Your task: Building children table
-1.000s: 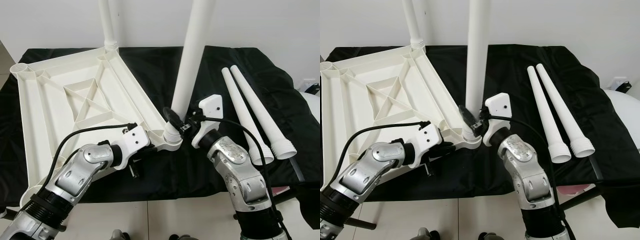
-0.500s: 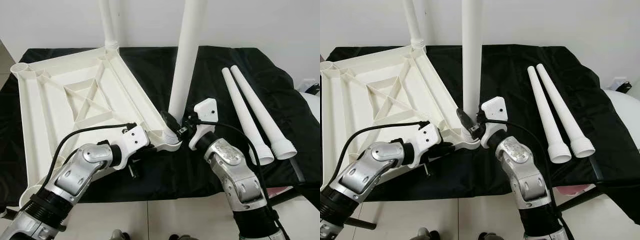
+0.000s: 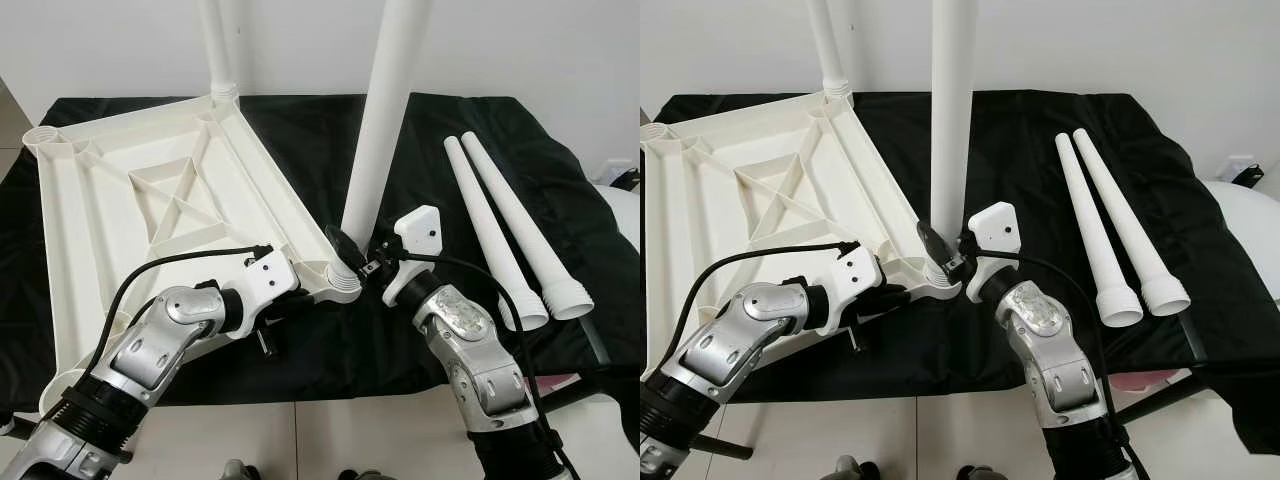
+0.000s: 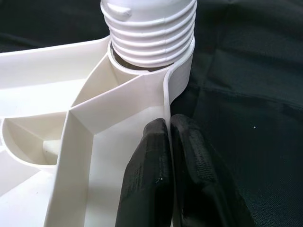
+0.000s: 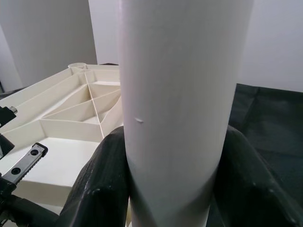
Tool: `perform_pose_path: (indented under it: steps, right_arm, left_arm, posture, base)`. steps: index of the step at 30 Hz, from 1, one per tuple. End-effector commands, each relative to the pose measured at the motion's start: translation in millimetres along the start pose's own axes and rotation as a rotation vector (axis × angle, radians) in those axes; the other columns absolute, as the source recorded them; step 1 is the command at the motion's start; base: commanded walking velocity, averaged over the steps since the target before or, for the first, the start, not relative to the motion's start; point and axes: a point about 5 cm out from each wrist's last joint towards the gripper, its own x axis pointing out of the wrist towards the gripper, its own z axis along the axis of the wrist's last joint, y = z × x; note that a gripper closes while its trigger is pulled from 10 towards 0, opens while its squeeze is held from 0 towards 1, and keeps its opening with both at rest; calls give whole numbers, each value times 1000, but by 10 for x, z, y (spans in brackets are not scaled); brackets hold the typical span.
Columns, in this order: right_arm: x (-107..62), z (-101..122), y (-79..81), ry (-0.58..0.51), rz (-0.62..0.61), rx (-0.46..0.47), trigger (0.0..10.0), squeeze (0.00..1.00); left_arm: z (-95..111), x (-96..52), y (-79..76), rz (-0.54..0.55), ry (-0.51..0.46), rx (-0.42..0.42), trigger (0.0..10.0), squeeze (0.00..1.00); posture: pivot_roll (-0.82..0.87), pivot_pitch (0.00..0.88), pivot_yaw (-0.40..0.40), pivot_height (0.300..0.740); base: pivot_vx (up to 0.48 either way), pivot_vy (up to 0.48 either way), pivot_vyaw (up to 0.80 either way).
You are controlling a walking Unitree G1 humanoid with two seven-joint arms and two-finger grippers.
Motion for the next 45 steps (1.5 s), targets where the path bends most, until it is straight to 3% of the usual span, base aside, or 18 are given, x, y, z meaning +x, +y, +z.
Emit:
perform_pose_path:
  steps: [1, 11, 14, 16, 22, 24, 26, 30, 39, 41, 45]
  right_arm:
    - [-94, -250, -23, 122, -14, 23, 10000, 0]
    - [-107, -349, -61, 138, -12, 71, 10000, 0]
    - [-154, -446, -90, 180, -20, -41, 10000, 0]
    - [-161, -462, -93, 185, -26, -36, 10000, 0]
    - [-170, -485, -14, 184, 13, 73, 10000, 0]
    - [-170, -485, -14, 184, 13, 73, 10000, 0]
    - [-184, -513, -3, 190, 1, 142, 10000, 0]
    - [-218, -558, 0, 204, -24, 186, 10000, 0]
    - [-260, -661, 35, 257, -52, 153, 10000, 0]
    - [-203, -660, 22, 286, -84, 35, 10000, 0]
    - [-168, -648, -3, 300, -114, 14, 10000, 0]
  left_arm:
    - [-51, -43, 51, 16, 31, 0, 0, 0]
    - [-52, -63, 65, 13, 35, -4, 0, 0]
    - [-49, -79, 67, 12, 33, -5, 0, 0]
    - [-49, -83, 67, 11, 33, -5, 0, 0]
    - [-51, -95, 66, 7, 36, -5, 0, 0]
    - [-51, -95, 66, 7, 36, -5, 0, 0]
    - [-47, -92, 70, 8, 35, -5, 0, 0]
    - [-46, -90, 70, 8, 35, -5, 0, 0]
    - [-44, -85, 74, 10, 34, -8, 0, 0]
    - [-41, -74, 83, 15, 33, -8, 0, 0]
    - [-39, -70, 84, 16, 32, -8, 0, 0]
  posture:
    - [20, 163, 6, 740]
    - [31, 168, 14, 740]
    - [37, 170, 14, 740]
    - [37, 170, 14, 740]
    - [39, 172, 20, 740]
    - [39, 172, 20, 740]
    - [38, 173, 20, 740]
    - [37, 175, 21, 740]
    - [33, 176, 22, 740]
    - [31, 176, 21, 740]
    - [31, 175, 20, 740]
  base:
    - [0, 0, 0]
    - [0, 0, 0]
    - [0, 0, 0]
    - [0, 0, 0]
    - [0, 0, 0]
    - [0, 0, 0]
    - [0, 0, 0]
    - [0, 0, 0]
    - [0, 0, 0]
    - [0, 0, 0]
    - [0, 0, 0]
